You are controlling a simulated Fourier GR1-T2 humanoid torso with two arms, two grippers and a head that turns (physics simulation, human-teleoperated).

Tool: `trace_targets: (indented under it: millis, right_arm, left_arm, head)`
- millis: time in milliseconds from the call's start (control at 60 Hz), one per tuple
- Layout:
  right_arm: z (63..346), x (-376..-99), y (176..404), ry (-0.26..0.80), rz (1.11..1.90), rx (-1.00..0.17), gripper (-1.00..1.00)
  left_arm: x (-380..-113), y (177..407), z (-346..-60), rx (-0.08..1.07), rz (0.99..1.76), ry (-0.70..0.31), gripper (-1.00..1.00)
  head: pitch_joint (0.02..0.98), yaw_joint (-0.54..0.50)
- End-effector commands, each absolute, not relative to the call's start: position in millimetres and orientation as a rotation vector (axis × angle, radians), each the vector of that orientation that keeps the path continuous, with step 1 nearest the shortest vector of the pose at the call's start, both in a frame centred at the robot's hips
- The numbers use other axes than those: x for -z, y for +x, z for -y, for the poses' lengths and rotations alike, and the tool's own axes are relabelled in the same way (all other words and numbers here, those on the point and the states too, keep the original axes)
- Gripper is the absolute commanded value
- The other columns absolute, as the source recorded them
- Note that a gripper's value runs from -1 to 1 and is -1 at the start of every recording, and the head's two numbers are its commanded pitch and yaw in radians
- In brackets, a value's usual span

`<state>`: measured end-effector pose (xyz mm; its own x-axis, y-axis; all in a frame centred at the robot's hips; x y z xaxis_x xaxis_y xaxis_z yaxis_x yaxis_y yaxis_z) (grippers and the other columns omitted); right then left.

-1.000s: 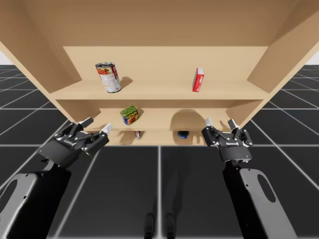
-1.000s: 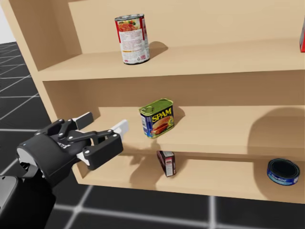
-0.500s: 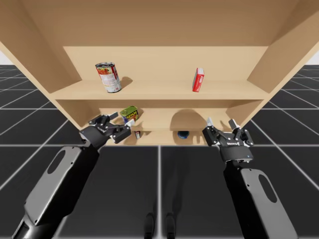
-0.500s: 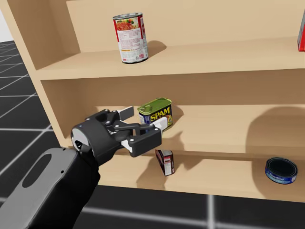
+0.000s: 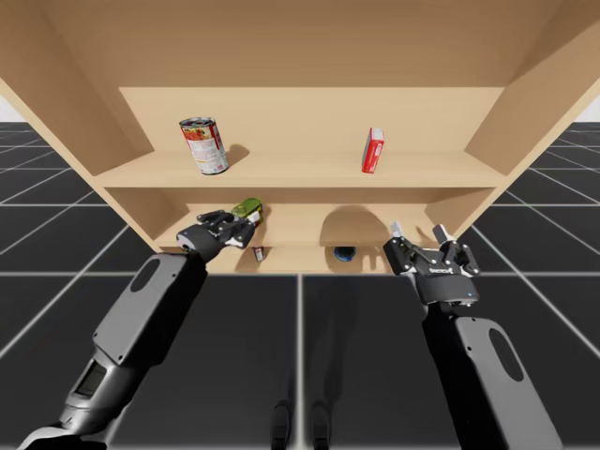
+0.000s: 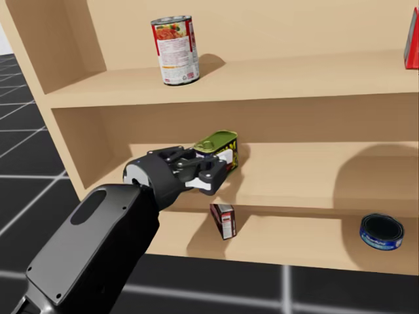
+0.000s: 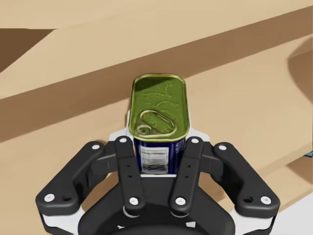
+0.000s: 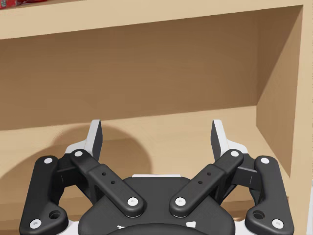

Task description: Find the potted meat can on the shelf and bring it to me.

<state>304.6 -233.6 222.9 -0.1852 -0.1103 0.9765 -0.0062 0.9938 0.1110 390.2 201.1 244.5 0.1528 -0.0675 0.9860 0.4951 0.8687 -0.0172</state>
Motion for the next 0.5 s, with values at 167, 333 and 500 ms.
trace_targets:
  millis: [167, 333, 500]
  right_arm:
    - [235, -223, 305, 0.084, 1.756, 0.096, -1.0]
    - [235, -223, 306, 0.083, 1.757, 0.095, -1.0]
    - [234, -222, 306, 0.079, 1.754, 0.097, -1.0]
  left_arm:
    - [-253, 359, -210, 0.479, 1.414, -0.393, 1.0]
    - [-263, 322, -227, 0.486, 1.444, -0.365, 1.0]
    - [-264, 289, -245, 0.53, 1.436, -0.317, 1.0]
  head:
    - [0.556, 0.24]
    - [0.558, 0.24]
    - [0.553, 0.24]
